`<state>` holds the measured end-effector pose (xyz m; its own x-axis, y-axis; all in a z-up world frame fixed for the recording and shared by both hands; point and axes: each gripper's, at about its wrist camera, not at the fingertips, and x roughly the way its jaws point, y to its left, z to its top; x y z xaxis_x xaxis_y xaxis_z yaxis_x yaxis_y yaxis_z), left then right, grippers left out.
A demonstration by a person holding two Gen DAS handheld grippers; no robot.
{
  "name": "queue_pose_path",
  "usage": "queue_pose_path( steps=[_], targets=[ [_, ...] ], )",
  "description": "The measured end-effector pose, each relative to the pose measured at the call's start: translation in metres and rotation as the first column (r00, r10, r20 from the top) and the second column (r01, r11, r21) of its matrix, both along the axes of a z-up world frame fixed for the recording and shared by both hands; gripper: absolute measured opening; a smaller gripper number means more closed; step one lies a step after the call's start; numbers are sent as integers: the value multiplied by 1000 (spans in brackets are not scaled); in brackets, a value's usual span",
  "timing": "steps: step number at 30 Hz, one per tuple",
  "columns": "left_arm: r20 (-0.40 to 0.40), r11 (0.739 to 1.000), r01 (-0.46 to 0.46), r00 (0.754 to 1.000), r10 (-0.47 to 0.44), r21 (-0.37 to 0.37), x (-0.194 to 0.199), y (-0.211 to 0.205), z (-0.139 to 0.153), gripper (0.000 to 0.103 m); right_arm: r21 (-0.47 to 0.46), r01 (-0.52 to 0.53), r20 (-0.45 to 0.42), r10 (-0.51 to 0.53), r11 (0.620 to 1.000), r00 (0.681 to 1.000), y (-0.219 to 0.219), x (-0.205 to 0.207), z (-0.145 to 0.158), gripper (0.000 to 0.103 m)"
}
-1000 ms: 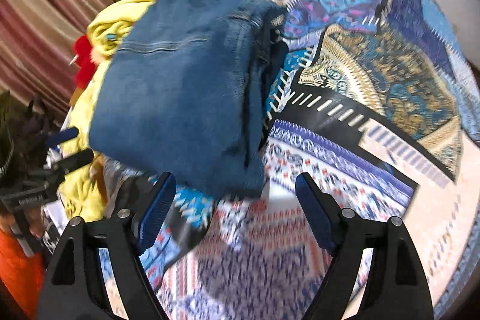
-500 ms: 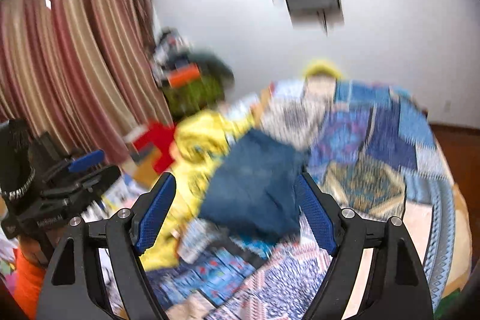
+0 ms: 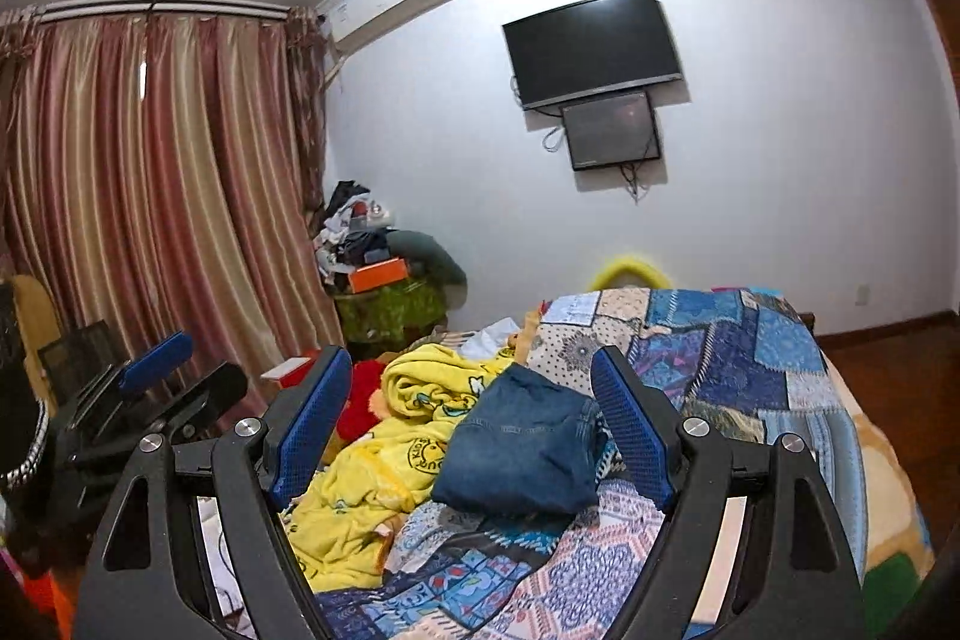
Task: Fold large clothes
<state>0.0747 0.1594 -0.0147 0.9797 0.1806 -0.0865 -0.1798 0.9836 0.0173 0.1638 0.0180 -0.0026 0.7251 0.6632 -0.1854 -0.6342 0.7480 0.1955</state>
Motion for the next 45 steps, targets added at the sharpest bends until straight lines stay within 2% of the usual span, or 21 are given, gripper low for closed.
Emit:
queue_pose_path(
  steps=[3,5,18,45],
  targets=[
    [19,999,-27,999,28,-22,-8,2,-2,102,-17,23,13,-23,1000,1000,-1,-3,-1,90],
    [31,998,-42,999,43,-36,-11,3,-2,102,-24,48,27,-47,999,999,-1,-4,0,103],
    [10,997,-56,998,57,-49,-9,4,-8,102,-51,65,52,-62,997,997,-2,-12,-4,103],
    [-61,994,-68,996,63,-89,12,17,-25,102,-90,90,16,-89,992,996,-3,-9,-8,103]
  ],
)
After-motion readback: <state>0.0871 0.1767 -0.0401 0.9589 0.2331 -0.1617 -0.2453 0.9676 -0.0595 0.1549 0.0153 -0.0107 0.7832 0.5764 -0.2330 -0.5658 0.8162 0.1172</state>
